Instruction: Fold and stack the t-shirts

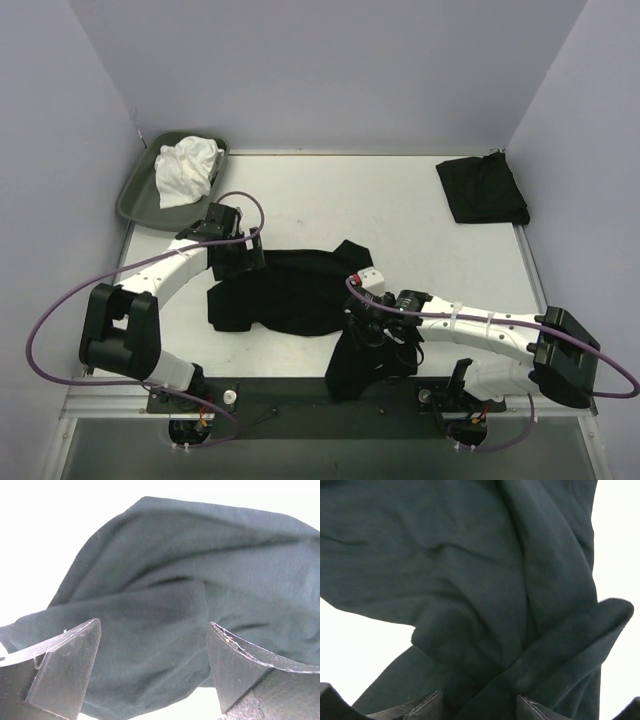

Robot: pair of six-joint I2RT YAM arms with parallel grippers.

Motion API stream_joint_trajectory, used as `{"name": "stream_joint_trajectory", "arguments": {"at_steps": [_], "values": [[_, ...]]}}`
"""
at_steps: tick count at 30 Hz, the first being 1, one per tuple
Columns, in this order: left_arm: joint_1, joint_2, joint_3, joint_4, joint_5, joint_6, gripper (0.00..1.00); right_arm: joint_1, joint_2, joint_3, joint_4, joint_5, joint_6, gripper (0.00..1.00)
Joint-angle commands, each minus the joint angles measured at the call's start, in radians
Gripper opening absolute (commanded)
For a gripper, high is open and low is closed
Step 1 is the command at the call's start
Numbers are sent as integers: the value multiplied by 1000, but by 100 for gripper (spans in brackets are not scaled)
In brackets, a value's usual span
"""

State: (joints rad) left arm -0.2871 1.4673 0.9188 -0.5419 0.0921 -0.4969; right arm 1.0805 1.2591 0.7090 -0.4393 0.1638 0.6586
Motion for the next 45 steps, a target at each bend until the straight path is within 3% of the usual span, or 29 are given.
{"name": "stream_joint_trajectory", "arguments": {"at_steps": [1, 4, 5, 6, 13, 18, 23, 29, 36, 42, 45], "values": [[43, 28, 86, 40, 31, -15, 95, 2, -50, -51, -6, 3, 98, 52], [55, 56, 100, 36, 34, -11, 95, 2, -72, -72, -25, 9, 133, 25], [57, 68, 106, 37, 32, -9, 95, 4, -75, -75, -33, 13, 145, 8], [60, 74, 109, 36, 35, -11, 95, 6, -82, -77, -44, 19, 165, 0], [60, 77, 130, 28, 54, -2, 94, 36, -164, -40, -272, 173, 262, 0], [62, 1, 129, 14, 72, 15, 94, 148, -254, 95, -566, 371, 390, 0], [60, -86, 146, -7, 87, 14, 93, 118, -313, 233, -774, 542, 431, 0], [60, -177, 146, -3, 98, -3, 94, -155, -340, 395, -670, 605, 144, 0], [60, -249, 108, -7, 100, -3, 94, -446, -178, 541, -423, 375, -224, 0], [66, -300, 83, -10, 97, 1, 93, -472, 28, 777, -398, 211, -232, 0], [66, -328, 75, -18, 90, 14, 94, -401, 28, 776, -377, 210, -202, 0]]}}
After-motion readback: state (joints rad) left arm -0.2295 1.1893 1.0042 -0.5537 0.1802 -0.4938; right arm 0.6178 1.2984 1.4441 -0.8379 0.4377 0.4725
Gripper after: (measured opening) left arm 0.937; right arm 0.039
